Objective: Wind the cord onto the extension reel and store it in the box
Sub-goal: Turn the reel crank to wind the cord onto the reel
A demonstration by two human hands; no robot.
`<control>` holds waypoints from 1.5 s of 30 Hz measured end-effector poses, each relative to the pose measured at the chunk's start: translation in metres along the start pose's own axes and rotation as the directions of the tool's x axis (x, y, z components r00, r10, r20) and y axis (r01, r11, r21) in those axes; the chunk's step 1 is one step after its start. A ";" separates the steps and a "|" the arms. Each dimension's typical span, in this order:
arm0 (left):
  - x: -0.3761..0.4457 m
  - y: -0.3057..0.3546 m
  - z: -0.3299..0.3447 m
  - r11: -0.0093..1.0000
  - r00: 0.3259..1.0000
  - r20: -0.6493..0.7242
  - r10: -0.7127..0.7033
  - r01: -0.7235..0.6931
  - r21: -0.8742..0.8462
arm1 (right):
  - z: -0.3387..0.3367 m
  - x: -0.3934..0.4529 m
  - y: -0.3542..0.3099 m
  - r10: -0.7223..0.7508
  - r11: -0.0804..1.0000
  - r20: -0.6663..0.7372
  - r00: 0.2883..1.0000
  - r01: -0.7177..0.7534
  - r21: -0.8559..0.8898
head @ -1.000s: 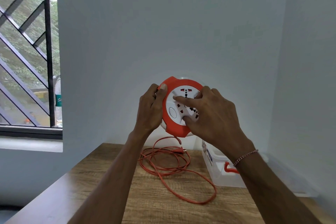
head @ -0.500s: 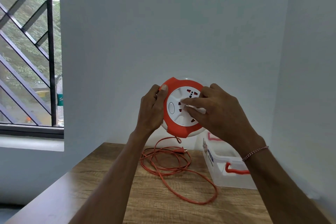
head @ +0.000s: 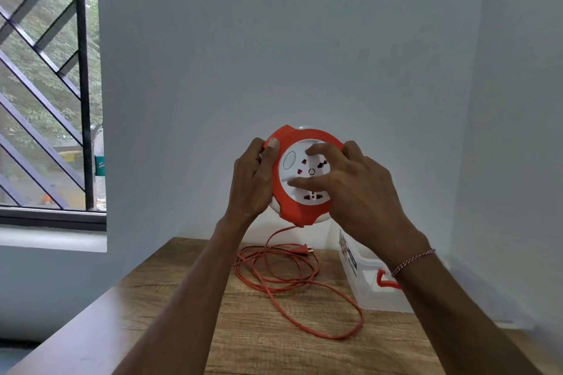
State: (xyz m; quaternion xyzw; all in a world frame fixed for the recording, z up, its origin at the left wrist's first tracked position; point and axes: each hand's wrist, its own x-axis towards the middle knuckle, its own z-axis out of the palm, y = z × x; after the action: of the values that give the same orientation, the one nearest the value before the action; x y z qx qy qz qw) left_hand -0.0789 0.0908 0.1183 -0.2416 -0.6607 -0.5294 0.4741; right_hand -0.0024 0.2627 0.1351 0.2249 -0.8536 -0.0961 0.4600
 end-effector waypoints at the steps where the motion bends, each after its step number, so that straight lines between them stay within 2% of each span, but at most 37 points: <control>1: 0.000 0.000 0.000 1.000 1.000 0.002 0.000 0.000 0.002 | 0.001 0.000 -0.001 0.017 1.000 0.005 1.000 -0.017 -0.013; 5: -0.001 0.002 0.002 1.000 1.000 0.016 -0.004 0.003 0.020 | 0.005 -0.001 -0.003 0.092 0.995 -0.009 0.996 -0.092 0.024; 13: 0.000 0.003 0.001 1.000 1.000 0.006 -0.015 0.015 0.006 | 0.009 -0.001 -0.001 0.253 0.960 -0.138 0.958 -0.231 0.157; 18: 0.000 0.004 0.000 1.000 1.000 0.007 -0.017 0.017 -0.012 | 0.005 0.002 0.001 0.196 0.973 -0.139 0.971 -0.174 0.154; 22: -0.001 0.005 0.001 1.000 1.000 0.009 -0.016 0.016 -0.010 | 0.000 0.003 0.003 -0.001 0.978 -0.192 0.981 0.042 0.206; 24: -0.001 0.005 0.001 1.000 1.000 0.012 -0.010 0.010 -0.010 | -0.002 0.003 0.003 -0.059 0.980 -0.101 0.993 0.077 0.184; 26: -0.001 0.006 0.001 1.000 1.000 0.011 -0.008 0.008 -0.016 | -0.004 0.003 0.002 -0.047 0.986 0.004 0.999 0.046 0.162; 29: -0.001 0.007 0.001 1.000 1.000 0.011 -0.003 0.003 -0.012 | -0.005 0.002 -0.002 -0.038 0.995 0.047 0.998 0.034 0.089; 35: -0.003 0.005 0.003 1.000 1.000 0.023 -0.005 0.005 0.004 | 0.005 -0.001 -0.002 0.033 0.998 -0.004 0.999 -0.032 0.058; 41: -0.002 0.005 0.002 1.000 1.000 0.013 -0.002 0.003 -0.026 | 0.016 -0.001 0.000 0.240 0.958 -0.136 0.961 -0.212 0.192; 45: -0.002 0.005 0.002 1.000 1.000 0.006 -0.007 0.007 -0.012 | 0.015 0.001 -0.001 0.268 0.947 -0.136 0.954 -0.236 0.216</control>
State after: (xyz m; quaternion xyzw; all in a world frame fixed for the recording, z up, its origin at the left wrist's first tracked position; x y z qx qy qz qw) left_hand -0.0747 0.0949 0.1192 -0.2435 -0.6597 -0.5345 0.4688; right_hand -0.0150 0.2610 0.1271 0.1652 -0.8401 0.0675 0.5122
